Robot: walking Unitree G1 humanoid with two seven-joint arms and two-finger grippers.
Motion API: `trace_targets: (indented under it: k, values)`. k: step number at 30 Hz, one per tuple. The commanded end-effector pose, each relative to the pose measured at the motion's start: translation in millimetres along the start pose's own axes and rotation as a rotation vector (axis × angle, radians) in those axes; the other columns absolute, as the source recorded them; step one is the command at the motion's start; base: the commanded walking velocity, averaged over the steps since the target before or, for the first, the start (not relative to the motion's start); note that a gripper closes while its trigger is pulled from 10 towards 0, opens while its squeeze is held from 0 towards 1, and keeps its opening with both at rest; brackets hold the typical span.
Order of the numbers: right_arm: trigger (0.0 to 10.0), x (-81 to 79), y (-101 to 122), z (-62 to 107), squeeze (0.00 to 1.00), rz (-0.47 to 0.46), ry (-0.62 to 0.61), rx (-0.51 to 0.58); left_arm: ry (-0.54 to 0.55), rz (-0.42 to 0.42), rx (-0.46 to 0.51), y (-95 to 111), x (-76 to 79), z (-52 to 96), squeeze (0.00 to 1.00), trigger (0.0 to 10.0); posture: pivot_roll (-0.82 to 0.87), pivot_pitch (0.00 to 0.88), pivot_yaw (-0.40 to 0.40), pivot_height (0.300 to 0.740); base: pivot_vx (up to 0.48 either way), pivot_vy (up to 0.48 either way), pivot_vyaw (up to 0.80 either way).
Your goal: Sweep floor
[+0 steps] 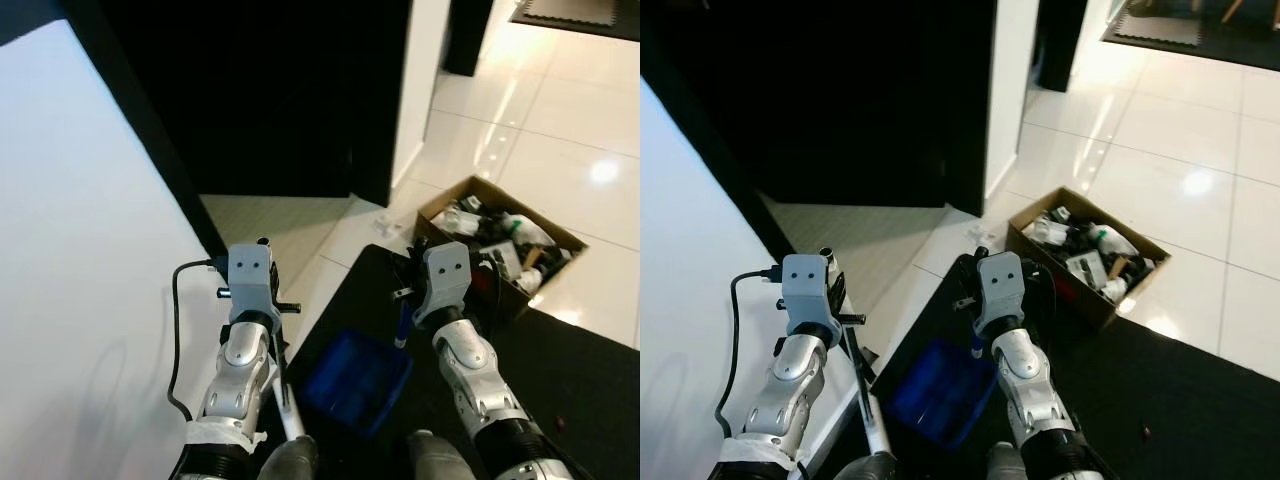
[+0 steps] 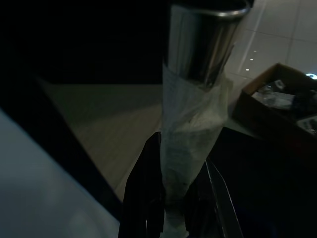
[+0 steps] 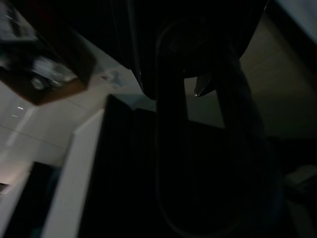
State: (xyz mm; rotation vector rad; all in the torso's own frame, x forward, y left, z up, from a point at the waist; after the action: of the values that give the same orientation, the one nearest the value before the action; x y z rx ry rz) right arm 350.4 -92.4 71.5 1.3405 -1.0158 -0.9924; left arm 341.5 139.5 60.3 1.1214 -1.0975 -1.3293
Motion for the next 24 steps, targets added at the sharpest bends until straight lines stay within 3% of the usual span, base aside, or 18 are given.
trace_targets:
  k: [1, 11, 24]
  values:
    - [10.0, -3.0, 7.1, -1.5, 0.0, -0.004, 0.01, 0.031, 0.0, 0.009, 0.013, 4.9, 0.2, 0.5, 0.0, 10.0, -0.04, 0.091, 0.054, 0.74, 0.0, 0.0, 0.0]
    - [10.0, -6.2, 7.4, -2.0, 0.0, 0.005, 0.031, 0.03, 0.009, -0.012, 0.002, 2.5, -1.6, 1.1, 0.0, 10.0, -0.04, 0.093, 0.054, 0.74, 0.0, 0.0, 0.0]
    - [10.0, -8.1, 6.3, -1.9, 0.0, -0.008, 0.049, 0.024, 0.011, -0.021, -0.004, 1.5, -3.2, 0.4, 0.0, 10.0, -0.04, 0.093, 0.055, 0.74, 0.0, 0.0, 0.8]
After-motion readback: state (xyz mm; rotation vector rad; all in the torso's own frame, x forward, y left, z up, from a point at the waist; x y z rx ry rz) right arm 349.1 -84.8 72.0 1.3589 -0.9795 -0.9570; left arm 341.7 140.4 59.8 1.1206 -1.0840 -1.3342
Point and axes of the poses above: a point about 5 cm out from each wrist's last joint towards the gripper, its own z axis pointing back from the gripper into the wrist, its own y axis along the axis of the wrist's last joint, x = y × z, the point moved 6 cm from there along -z, pointing out of the wrist towards the gripper, and after that the axes turned 3 degrees about -z, right-handed, at the moved point
